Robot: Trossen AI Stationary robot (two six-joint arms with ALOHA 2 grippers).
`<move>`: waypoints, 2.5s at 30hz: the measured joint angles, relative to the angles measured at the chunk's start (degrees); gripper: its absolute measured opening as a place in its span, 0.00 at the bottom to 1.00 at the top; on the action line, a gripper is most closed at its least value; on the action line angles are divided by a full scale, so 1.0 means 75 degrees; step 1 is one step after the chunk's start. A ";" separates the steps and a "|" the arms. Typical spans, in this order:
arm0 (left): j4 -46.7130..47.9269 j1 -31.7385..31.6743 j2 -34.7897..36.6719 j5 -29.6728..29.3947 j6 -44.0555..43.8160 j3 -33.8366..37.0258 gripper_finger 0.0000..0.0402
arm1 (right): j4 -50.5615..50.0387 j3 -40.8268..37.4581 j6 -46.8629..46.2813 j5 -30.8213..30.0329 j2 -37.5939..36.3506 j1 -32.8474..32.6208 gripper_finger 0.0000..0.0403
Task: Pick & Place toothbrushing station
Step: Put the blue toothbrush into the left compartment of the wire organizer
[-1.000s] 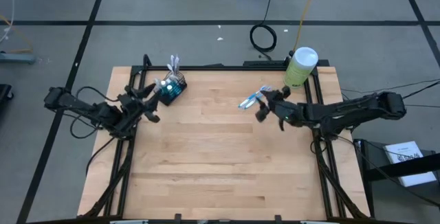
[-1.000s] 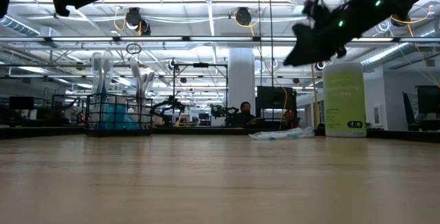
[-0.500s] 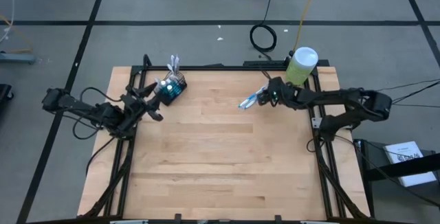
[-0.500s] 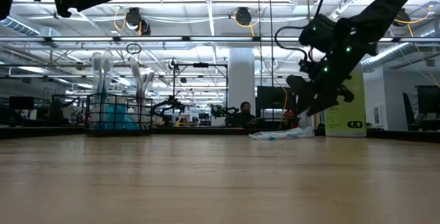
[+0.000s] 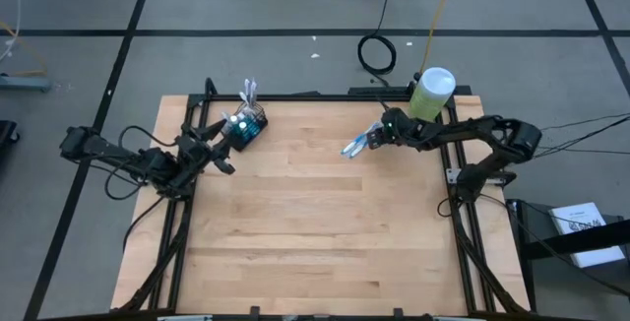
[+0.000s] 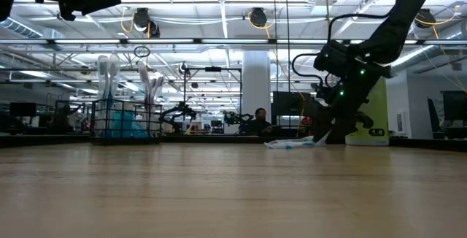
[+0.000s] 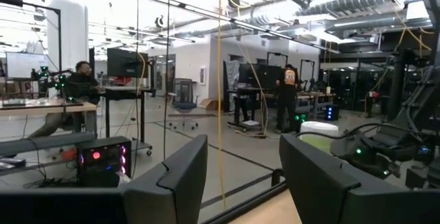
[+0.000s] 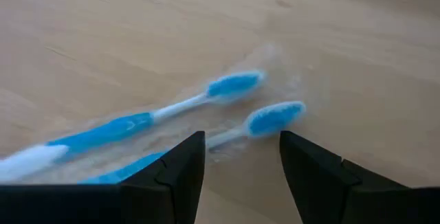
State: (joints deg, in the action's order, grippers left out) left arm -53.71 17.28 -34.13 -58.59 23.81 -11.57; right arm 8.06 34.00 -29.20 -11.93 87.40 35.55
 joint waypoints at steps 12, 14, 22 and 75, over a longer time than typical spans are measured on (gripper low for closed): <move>0.0000 0.0000 0.0000 -0.0058 -0.0218 0.0000 0.46 | 0.2170 0.0003 0.1377 0.2485 0.0731 -0.0449 0.45; 0.0000 0.0000 0.0000 -0.0058 -0.0251 0.0000 0.46 | 0.2055 0.0003 0.1695 0.2628 0.0755 -0.0639 0.45; 0.0256 0.0000 0.0000 -0.0052 -0.0803 0.0000 0.46 | 0.2045 0.0003 0.2712 0.2630 0.0755 -0.1776 0.45; 0.0679 -0.0265 0.0000 0.0003 -0.1649 0.0000 0.46 | 0.3051 0.0376 0.4188 0.0098 0.0781 -0.3269 0.50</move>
State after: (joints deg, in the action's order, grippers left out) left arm -48.62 15.29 -34.13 -58.57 11.44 -11.57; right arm 30.94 36.82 2.21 -11.20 93.25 11.03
